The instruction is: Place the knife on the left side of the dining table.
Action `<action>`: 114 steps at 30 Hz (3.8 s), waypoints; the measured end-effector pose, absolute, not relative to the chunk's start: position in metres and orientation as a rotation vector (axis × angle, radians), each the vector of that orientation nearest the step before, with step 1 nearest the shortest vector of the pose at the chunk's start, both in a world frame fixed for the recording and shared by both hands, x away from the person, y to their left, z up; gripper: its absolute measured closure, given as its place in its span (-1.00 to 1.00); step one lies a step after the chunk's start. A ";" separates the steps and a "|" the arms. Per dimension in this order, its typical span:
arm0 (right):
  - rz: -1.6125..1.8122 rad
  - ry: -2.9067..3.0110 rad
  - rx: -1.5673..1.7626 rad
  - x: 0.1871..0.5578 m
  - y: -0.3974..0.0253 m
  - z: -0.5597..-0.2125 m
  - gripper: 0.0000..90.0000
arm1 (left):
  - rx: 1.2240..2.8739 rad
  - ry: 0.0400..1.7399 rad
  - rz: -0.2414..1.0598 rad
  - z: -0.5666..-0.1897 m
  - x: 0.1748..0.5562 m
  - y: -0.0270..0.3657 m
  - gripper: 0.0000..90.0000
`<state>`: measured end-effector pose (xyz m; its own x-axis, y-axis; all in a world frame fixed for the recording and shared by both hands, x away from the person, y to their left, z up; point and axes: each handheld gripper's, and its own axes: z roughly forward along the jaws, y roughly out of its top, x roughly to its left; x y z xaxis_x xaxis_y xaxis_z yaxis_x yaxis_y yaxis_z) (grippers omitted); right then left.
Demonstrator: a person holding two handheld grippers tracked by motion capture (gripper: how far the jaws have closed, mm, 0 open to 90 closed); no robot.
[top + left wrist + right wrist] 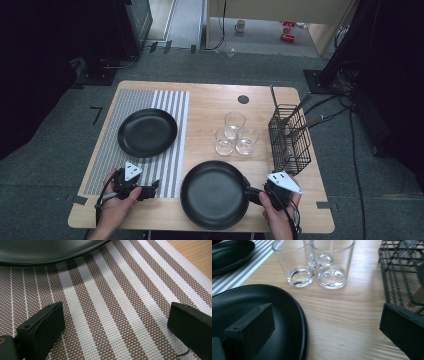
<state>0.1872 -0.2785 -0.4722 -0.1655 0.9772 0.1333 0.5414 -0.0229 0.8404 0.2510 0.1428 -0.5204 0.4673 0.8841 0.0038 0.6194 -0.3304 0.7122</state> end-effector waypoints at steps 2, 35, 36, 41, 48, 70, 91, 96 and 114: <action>1.089 1.730 1.591 0.186 -0.284 -0.471 -1.00 | 2.068 1.244 0.525 -0.520 0.251 0.143 -0.98; 1.115 1.544 1.516 0.176 -0.331 -0.429 -0.70 | 2.068 1.243 0.525 -0.520 0.251 0.143 -0.98; 1.111 1.537 1.501 0.177 -0.331 -0.426 -0.61 | 2.068 1.243 0.525 -0.520 0.251 0.143 -0.98; 1.108 1.525 1.485 0.180 -0.331 -0.423 -0.43 | 2.069 1.243 0.524 -0.520 0.251 0.143 -0.98; 1.100 1.495 1.434 0.184 -0.331 -0.421 -0.08 | 2.068 1.243 0.525 -0.520 0.251 0.143 -0.98; 1.110 1.483 1.377 0.191 -0.333 -0.420 0.72 | 2.068 1.243 0.525 -0.520 0.251 0.143 -0.97; 1.111 1.387 1.446 0.203 -0.363 -0.414 0.87 | 2.069 1.243 0.524 -0.520 0.251 0.143 -0.98; 1.141 1.375 1.452 0.208 -0.369 -0.416 0.87 | 2.068 1.243 0.525 -0.520 0.251 0.143 -0.98; 1.164 1.373 1.499 0.222 -0.371 -0.426 0.83 | 2.068 1.243 0.525 -0.520 0.251 0.143 -0.97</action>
<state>0.2223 -0.3710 -0.4255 -0.0023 0.9928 0.1196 0.2808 -0.1141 0.9530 0.2510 0.1428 -0.5205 0.4679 0.8838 0.0037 0.6190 -0.3307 0.7124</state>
